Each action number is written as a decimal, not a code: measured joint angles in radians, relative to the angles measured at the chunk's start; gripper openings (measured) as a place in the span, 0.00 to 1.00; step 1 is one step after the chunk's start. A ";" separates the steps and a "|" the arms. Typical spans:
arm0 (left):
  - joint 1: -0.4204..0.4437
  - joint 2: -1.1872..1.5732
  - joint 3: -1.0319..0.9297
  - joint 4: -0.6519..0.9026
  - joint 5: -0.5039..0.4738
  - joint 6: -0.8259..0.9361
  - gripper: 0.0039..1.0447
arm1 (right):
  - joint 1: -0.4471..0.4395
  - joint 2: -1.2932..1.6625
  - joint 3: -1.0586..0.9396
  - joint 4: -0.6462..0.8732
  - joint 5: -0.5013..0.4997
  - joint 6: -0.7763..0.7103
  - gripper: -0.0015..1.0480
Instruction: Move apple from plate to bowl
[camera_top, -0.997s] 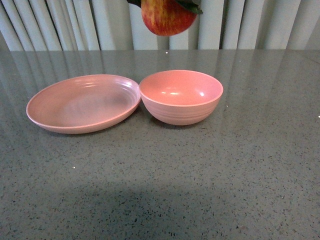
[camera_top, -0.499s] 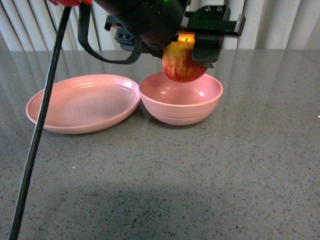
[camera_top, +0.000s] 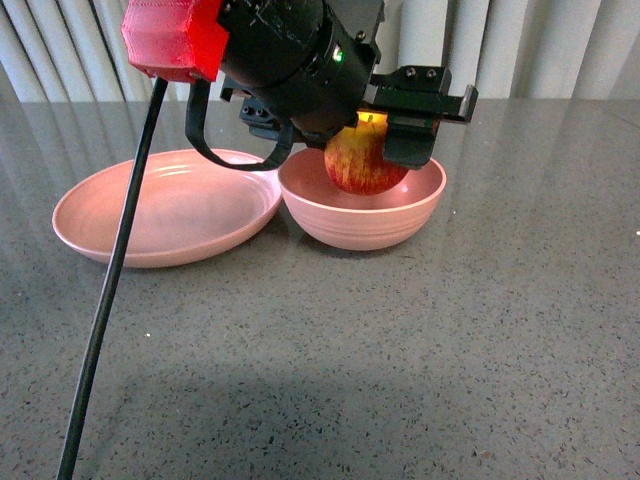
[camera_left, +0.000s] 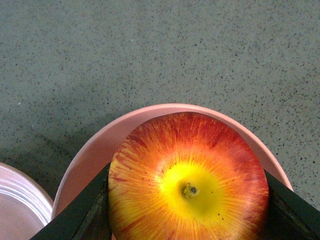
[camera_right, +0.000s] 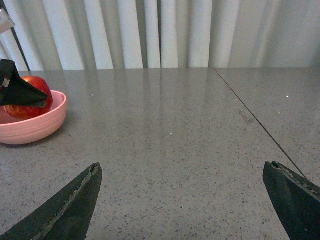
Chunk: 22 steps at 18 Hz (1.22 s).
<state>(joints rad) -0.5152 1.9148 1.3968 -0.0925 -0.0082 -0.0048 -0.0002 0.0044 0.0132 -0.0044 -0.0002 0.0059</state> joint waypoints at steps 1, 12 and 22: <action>0.000 0.007 0.000 -0.004 0.001 0.000 0.65 | 0.000 0.000 0.000 0.000 0.000 0.000 0.94; 0.010 0.031 0.000 -0.031 0.000 0.003 0.82 | 0.000 0.000 0.000 0.000 0.000 0.000 0.94; 0.010 -0.022 0.012 -0.023 0.002 0.000 0.94 | 0.000 0.000 0.000 0.000 0.000 0.000 0.94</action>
<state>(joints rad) -0.5053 1.8927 1.4086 -0.1154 -0.0067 -0.0051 -0.0002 0.0044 0.0132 -0.0044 -0.0002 0.0059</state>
